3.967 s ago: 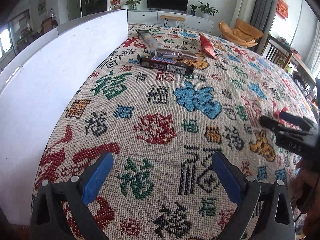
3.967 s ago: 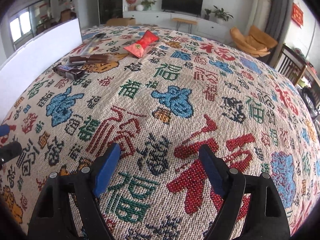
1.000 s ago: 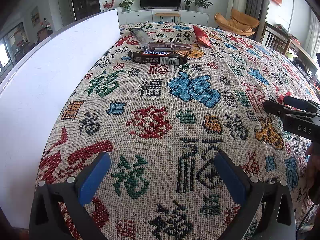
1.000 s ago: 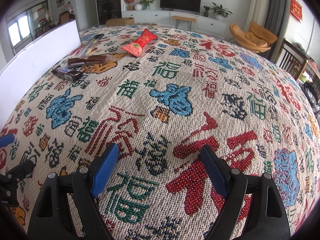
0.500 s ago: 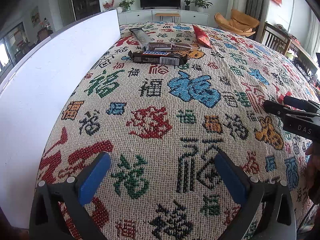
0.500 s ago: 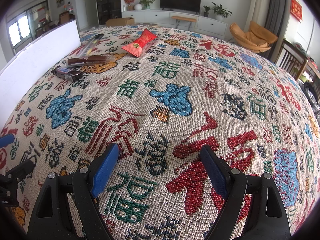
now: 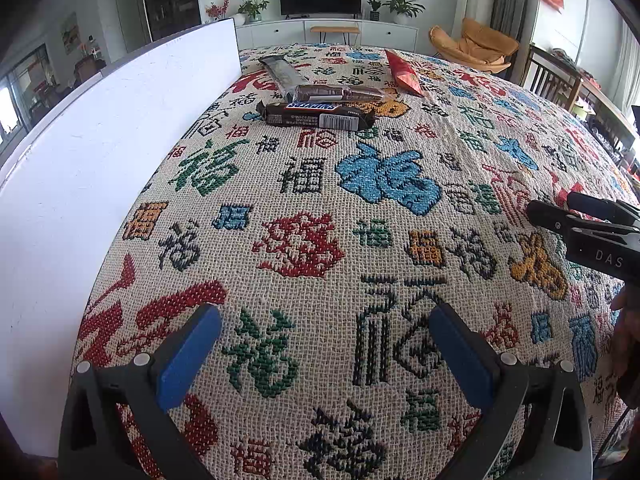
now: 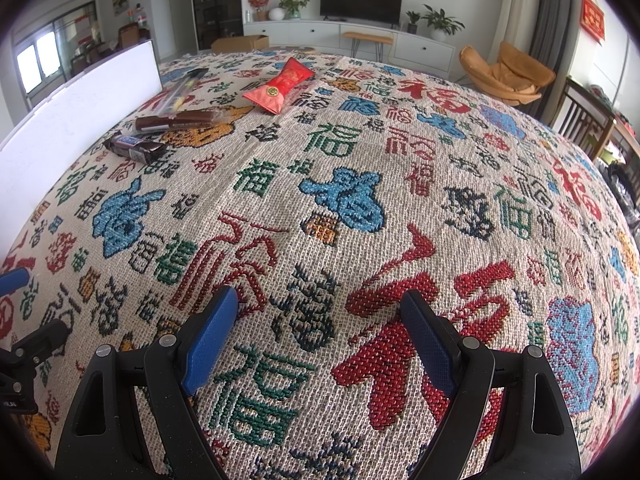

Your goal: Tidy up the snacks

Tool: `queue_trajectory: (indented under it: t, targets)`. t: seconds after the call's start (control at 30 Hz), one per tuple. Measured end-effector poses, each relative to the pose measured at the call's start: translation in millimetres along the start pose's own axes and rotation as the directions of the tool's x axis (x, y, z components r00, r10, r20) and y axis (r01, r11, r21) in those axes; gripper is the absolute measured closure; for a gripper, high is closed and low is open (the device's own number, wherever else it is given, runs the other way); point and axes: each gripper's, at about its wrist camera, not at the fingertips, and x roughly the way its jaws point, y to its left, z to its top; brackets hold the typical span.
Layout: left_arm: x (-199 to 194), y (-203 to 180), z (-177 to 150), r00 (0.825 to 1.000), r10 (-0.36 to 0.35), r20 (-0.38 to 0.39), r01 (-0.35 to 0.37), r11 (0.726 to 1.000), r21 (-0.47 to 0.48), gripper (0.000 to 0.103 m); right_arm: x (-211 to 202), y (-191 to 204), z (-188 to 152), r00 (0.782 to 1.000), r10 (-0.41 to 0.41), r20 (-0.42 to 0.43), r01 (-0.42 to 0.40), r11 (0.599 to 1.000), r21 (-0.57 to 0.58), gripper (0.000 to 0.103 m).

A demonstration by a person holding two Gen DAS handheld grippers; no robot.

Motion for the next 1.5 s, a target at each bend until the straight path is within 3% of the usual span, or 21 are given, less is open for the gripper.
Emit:
queue_trajectory:
  t: [0.97, 1.13, 1.2, 1.33, 1.5]
  targets:
    - [-0.3, -0.2, -0.6, 1.000, 0.000, 0.001, 0.000, 1.000, 0.000, 0.000, -0.2, 0.6, -0.2, 1.000, -0.002, 0.000, 0.002, 1.000, -0.001, 0.017]
    - [0.0, -0.2, -0.3, 1.000, 0.000, 0.001, 0.000, 1.000, 0.000, 0.000, 5.0, -6.8, 3.7, 0.999, 0.018, -0.037, -0.016, 0.999, 0.051, 0.011]
    - [0.0, -0.1, -0.5, 1.000, 0.000, 0.002, 0.000, 1.000, 0.000, 0.000, 9.4, -7.3, 20.3, 0.995, 0.043, -0.095, -0.039, 0.998, 0.040, 0.012]
    - [-0.1, 0.1, -0.7, 1.000, 0.000, 0.002, 0.000, 1.000, 0.000, 0.000, 15.8, -9.4, 86.3, 0.993, 0.120, -0.014, -0.118, 0.987, 0.105, 0.012]
    - [-0.3, 0.1, -0.9, 1.000, 0.000, 0.002, 0.000, 1.000, 0.001, 0.000, 77.8, 9.9, 176.0, 0.988, 0.133, -0.079, -0.124, 0.987, 0.106, 0.013]
